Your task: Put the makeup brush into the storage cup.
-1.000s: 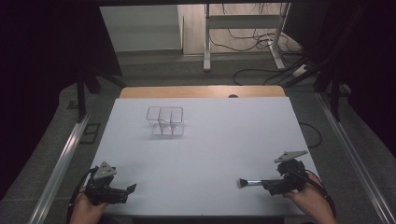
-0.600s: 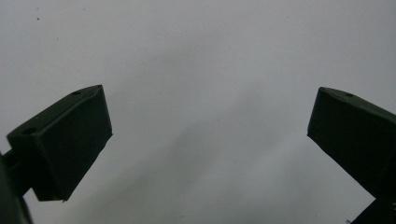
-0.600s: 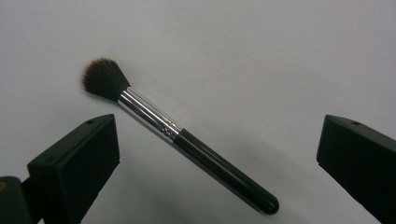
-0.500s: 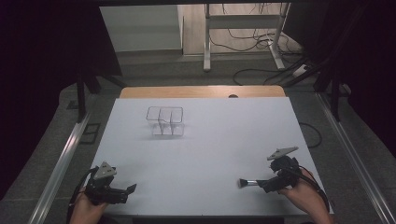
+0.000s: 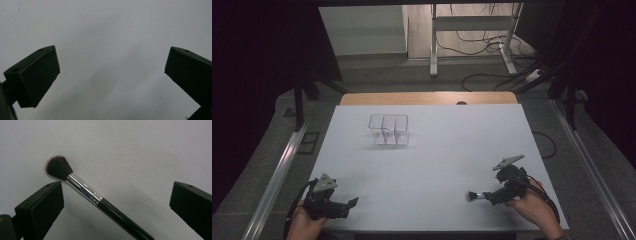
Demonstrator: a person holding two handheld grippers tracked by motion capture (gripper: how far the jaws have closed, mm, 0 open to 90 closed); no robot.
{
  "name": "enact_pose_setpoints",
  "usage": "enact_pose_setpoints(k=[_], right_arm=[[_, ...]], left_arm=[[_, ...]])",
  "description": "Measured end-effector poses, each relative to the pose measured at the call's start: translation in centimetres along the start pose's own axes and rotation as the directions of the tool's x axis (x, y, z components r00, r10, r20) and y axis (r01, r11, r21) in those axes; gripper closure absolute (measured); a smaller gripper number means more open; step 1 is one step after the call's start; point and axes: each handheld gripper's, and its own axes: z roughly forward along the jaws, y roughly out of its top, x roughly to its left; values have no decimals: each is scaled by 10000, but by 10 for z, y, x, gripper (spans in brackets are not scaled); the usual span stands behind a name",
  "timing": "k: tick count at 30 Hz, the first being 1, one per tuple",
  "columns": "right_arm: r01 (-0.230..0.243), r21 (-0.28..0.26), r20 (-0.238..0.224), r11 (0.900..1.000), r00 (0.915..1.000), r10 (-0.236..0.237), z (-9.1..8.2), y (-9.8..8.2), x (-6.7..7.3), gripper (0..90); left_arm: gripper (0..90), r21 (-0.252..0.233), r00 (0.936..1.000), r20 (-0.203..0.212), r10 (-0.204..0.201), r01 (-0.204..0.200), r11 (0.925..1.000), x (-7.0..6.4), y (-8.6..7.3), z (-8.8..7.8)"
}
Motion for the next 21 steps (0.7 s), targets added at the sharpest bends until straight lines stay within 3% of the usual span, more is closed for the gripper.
enact_pose_setpoints(k=[21], right_arm=[[391, 997, -149, 9943, 9992, -378, 21, -3, 3, 0]], left_arm=[[0, 144, 10000, 18, 59, -59, 9999, -1, 0, 2]])
